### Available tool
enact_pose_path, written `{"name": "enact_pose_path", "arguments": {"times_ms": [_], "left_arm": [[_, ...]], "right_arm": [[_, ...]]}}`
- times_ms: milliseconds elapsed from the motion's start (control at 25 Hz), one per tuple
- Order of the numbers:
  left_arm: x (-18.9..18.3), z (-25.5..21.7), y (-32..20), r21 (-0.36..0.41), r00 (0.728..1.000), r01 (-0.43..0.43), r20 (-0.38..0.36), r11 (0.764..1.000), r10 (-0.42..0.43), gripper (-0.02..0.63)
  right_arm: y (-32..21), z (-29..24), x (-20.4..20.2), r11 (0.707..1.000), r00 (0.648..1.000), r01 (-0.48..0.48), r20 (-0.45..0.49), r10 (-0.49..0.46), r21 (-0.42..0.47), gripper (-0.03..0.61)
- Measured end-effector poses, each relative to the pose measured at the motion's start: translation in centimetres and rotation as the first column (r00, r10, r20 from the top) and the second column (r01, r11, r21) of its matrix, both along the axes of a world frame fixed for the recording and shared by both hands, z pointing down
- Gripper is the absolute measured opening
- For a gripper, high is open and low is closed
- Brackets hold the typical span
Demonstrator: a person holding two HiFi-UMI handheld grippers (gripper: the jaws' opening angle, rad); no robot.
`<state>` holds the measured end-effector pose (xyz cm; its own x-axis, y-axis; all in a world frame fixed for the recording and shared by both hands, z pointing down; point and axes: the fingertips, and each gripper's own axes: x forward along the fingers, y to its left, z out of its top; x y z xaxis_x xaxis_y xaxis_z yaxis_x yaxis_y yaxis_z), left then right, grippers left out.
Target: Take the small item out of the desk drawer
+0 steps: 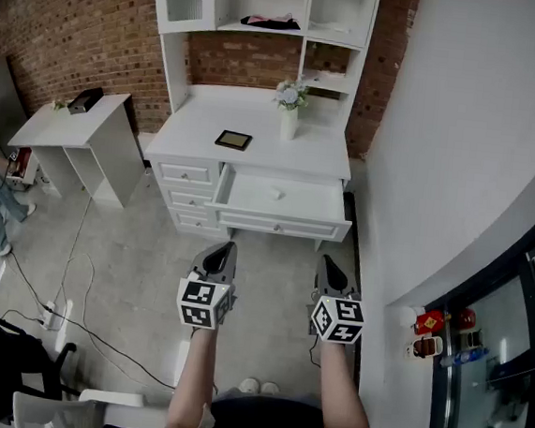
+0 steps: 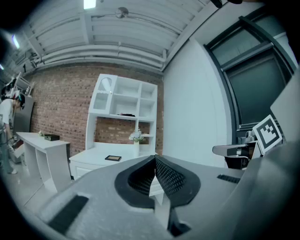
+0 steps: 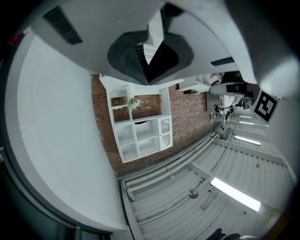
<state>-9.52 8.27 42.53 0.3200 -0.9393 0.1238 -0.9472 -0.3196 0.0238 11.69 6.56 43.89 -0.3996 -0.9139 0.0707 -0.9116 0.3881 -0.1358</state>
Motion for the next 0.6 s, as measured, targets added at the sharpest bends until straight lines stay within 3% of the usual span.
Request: {"name": "enact_pose_path", "arguments": {"times_ms": [600], "left_arm": [[0.08, 0.97, 0.18, -0.02, 1.0, -0.005, -0.004, 1.0, 0.005, 0.009]], "right_arm": [[-0.02, 0.41, -0.22, 1.0, 1.0, 0.0, -0.006, 0.0, -0.01, -0.003]]}}
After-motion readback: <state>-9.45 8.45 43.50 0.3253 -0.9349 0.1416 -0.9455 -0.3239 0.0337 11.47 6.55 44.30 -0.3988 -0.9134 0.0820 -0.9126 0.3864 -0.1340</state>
